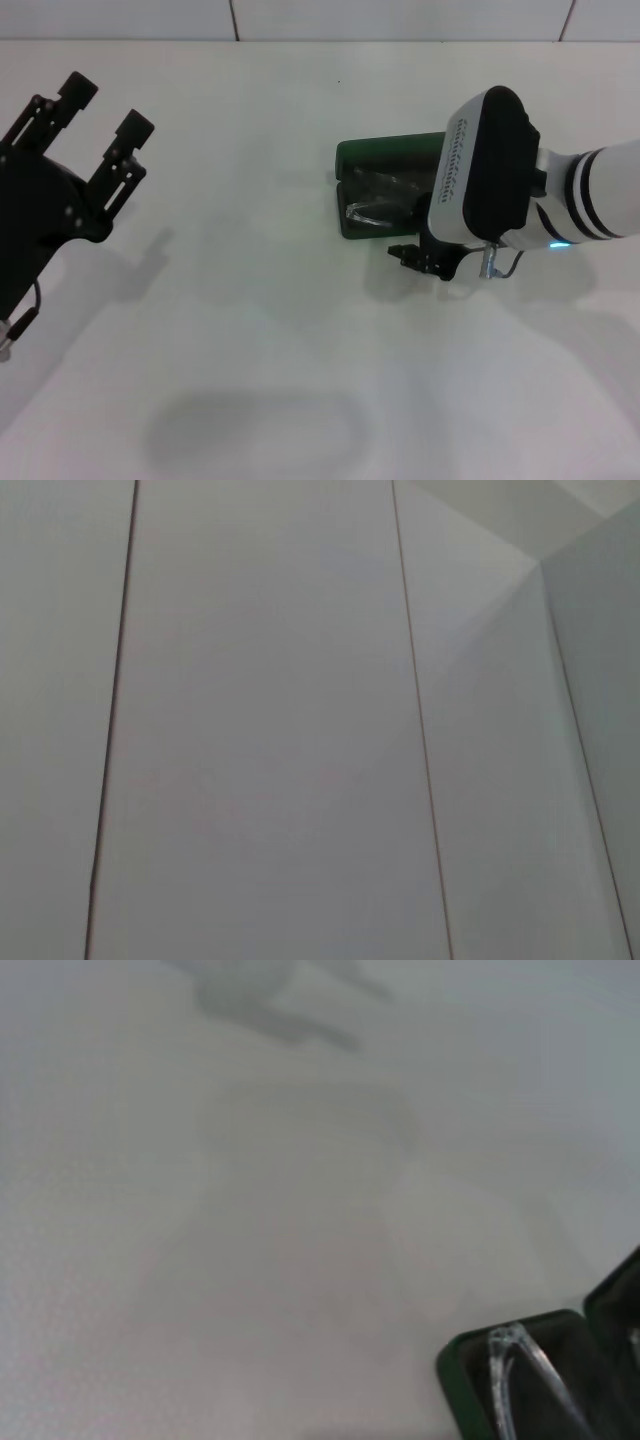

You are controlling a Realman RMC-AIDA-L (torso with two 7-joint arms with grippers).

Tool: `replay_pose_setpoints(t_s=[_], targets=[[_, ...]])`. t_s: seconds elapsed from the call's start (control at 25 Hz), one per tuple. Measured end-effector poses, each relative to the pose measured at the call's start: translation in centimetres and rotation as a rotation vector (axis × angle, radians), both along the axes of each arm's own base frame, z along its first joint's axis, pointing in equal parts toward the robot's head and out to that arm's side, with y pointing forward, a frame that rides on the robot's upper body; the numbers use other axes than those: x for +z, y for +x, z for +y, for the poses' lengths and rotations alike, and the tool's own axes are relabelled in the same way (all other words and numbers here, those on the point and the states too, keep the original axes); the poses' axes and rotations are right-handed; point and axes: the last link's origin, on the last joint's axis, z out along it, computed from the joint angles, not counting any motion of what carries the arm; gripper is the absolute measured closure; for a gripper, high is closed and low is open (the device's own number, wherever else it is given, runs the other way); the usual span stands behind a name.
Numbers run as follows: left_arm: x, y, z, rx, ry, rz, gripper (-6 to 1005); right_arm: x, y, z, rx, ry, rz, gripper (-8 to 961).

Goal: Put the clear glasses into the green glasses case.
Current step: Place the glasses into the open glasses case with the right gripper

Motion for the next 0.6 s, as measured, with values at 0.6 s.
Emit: replay_pose_setpoints(t_s=[0.6], targets=[[0.1,-0.1,0.0,0.002,0.007,0.002,387,3.1,0.8,-0.8,-0.089,-0.038,0.007,627]])
